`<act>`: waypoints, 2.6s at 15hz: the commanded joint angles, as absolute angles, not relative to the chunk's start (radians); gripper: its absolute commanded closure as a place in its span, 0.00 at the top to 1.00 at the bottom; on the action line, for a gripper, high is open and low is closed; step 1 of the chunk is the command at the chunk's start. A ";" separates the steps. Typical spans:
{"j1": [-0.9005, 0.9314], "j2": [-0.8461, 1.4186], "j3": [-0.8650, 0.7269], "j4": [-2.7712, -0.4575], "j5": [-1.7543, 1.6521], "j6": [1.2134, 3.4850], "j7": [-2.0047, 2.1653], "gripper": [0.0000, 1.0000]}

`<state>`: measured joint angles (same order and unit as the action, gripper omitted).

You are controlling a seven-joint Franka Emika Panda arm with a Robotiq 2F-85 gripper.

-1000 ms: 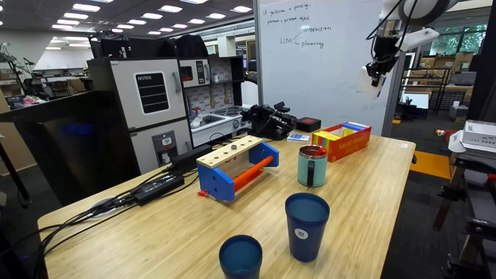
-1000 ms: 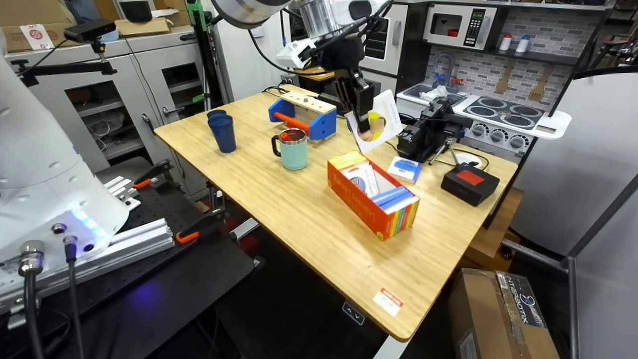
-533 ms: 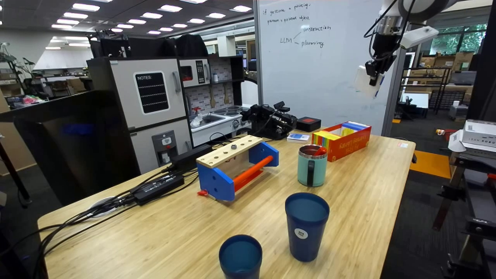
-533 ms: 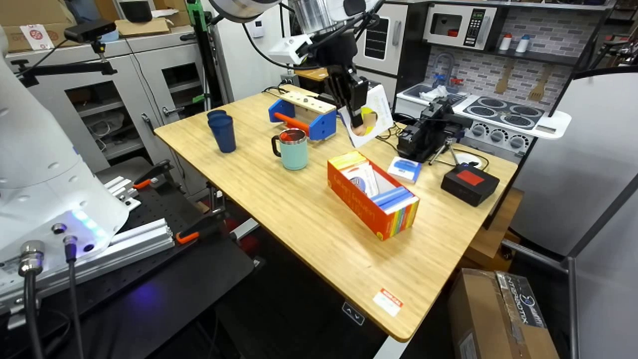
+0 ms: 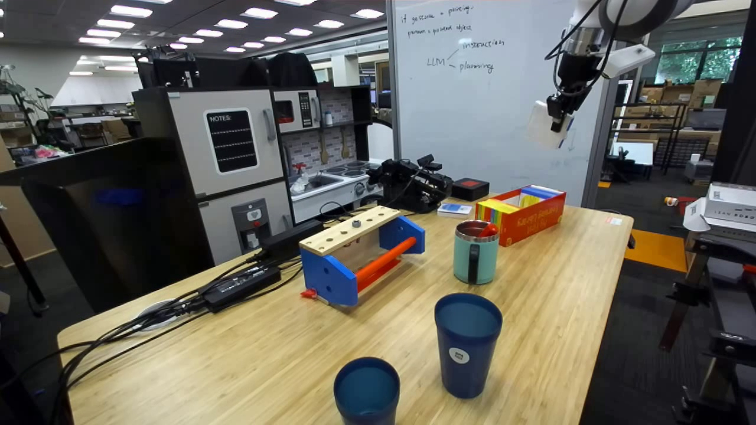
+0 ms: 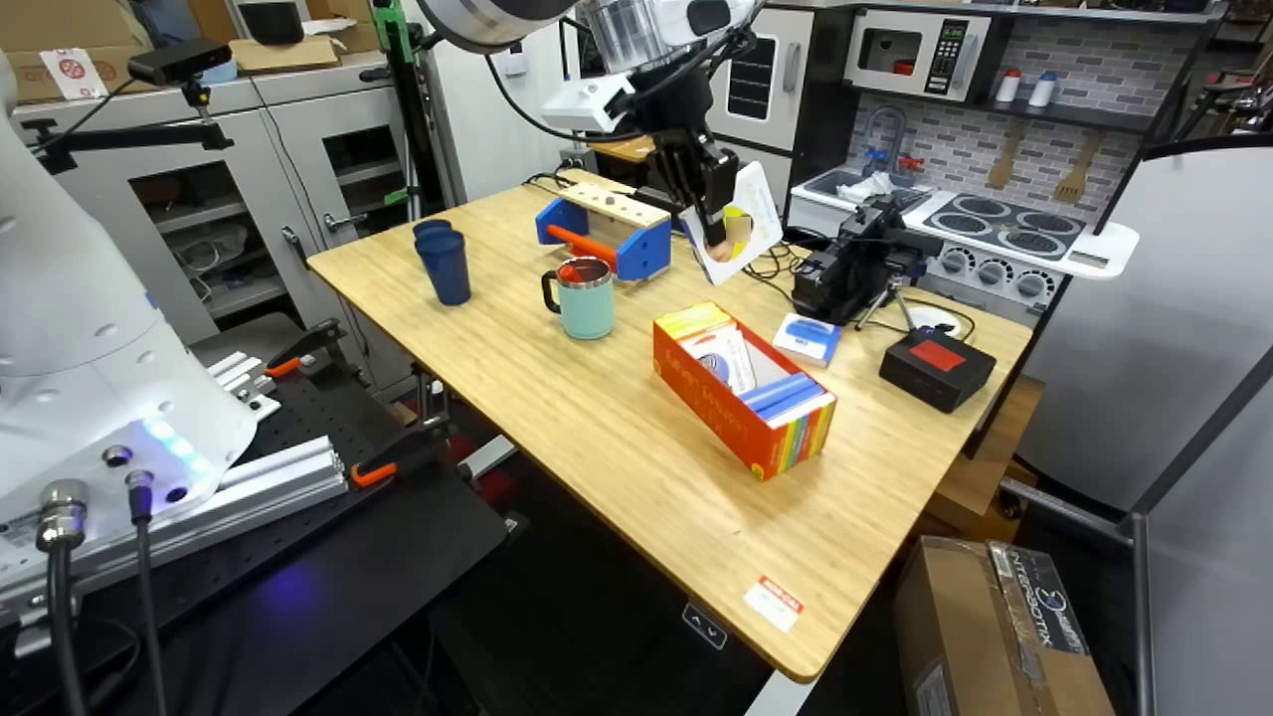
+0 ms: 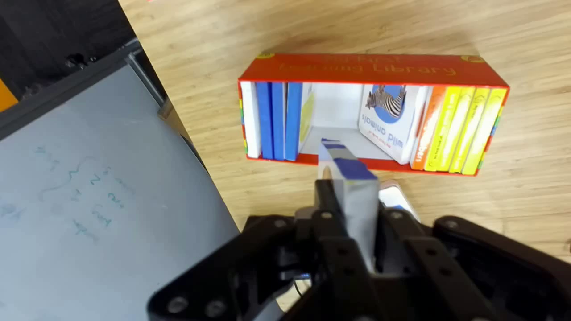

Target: Remove the screwdriver from the rack, put it in the cup, and then remove the book from the table and put it in the box

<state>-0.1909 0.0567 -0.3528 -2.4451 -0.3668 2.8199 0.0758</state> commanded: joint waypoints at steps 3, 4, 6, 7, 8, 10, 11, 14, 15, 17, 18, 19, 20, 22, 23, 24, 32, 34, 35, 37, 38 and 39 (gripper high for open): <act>-0.237 0.189 -0.244 -2.361 -0.133 2.947 -0.179 0.04; -0.255 0.211 -0.203 -2.346 -0.033 2.950 -0.268 0.04; -0.322 0.252 -0.102 -2.302 0.129 2.922 -0.428 0.04; -0.351 0.268 -0.064 -2.278 0.191 2.903 -0.496 0.04; -0.380 0.286 -0.031 -2.256 0.240 2.891 -0.553 0.04; -0.435 0.312 0.020 -2.221 0.316 2.858 -0.652 0.04; -0.456 0.322 0.033 -2.212 0.339 2.841 -0.689 0.04; -0.497 0.303 0.029 -2.236 0.359 2.771 -0.753 0.04; -0.502 0.296 0.020 -2.242 0.352 2.747 -0.759 0.04; -0.493 0.289 -0.007 -2.250 0.336 2.707 -0.750 0.04; -0.488 0.290 -0.016 -2.249 0.331 2.696 -0.743 0.04; -0.484 0.294 -0.021 -2.245 0.333 2.687 -0.743 0.04; -0.479 0.302 -0.026 -2.235 0.328 2.676 -0.737 0.04; -0.473 0.316 -0.028 -2.222 0.328 2.649 -0.736 0.04; -0.469 0.322 -0.031 -2.218 0.326 2.639 -0.731 0.04; -0.468 0.330 -0.032 -2.216 0.330 2.629 -0.732 0.04; -0.442 0.374 -0.080 -2.198 0.282 2.654 -0.656 0.04; -0.430 0.374 -0.102 -2.174 0.240 2.656 -0.608 0.04; -0.428 0.374 -0.107 -2.162 0.223 2.649 -0.589 0.04; -0.432 0.376 -0.102 -2.142 0.209 2.631 -0.570 0.04; -0.436 0.373 -0.095 -2.136 0.212 2.620 -0.569 0.04; -0.444 0.370 -0.088 -2.154 0.221 2.644 -0.587 0.15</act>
